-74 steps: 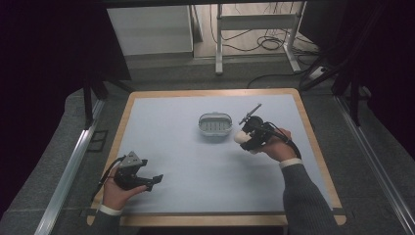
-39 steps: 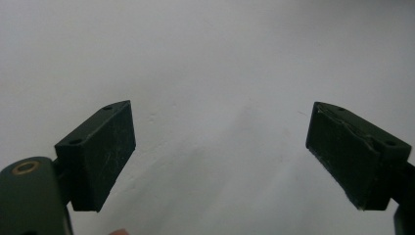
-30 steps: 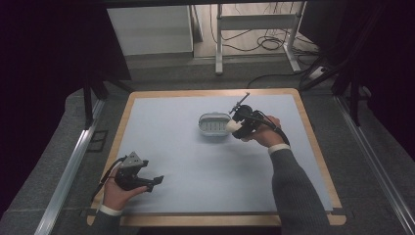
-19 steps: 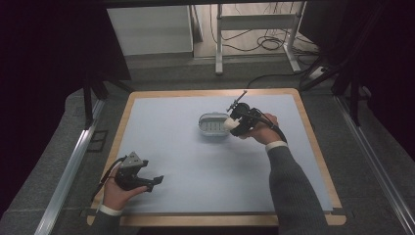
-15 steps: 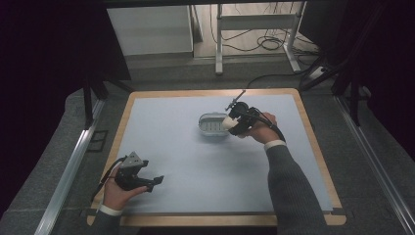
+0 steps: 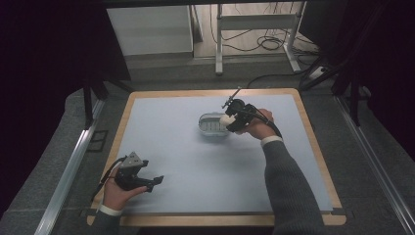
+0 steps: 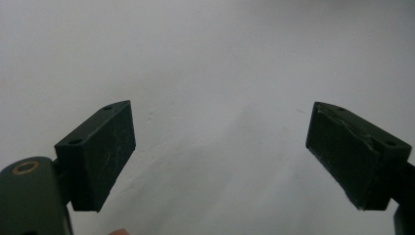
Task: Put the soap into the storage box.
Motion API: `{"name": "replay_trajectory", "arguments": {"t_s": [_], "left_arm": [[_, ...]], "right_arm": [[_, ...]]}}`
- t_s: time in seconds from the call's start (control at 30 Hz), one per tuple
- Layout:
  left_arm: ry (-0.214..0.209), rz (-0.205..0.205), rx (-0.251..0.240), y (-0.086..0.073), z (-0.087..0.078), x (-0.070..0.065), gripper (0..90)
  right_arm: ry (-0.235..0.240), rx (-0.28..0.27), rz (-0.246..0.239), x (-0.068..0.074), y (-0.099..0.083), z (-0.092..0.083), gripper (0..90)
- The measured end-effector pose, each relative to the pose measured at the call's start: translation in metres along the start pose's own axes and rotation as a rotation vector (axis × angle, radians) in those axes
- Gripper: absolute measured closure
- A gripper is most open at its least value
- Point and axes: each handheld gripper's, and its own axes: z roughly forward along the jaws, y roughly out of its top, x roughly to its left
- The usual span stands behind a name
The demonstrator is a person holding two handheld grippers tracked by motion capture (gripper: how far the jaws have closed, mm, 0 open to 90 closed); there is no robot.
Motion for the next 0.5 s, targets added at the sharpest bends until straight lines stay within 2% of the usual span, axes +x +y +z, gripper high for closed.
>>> {"name": "replay_trajectory", "arguments": {"t_s": [0.5], "left_arm": [[0.003, 0.002, -0.004, 0.000, -0.001, 0.001, 11.5]], "right_arm": [[0.016, 0.003, -0.045, 0.000, 0.023, 0.015, 49.3]]}}
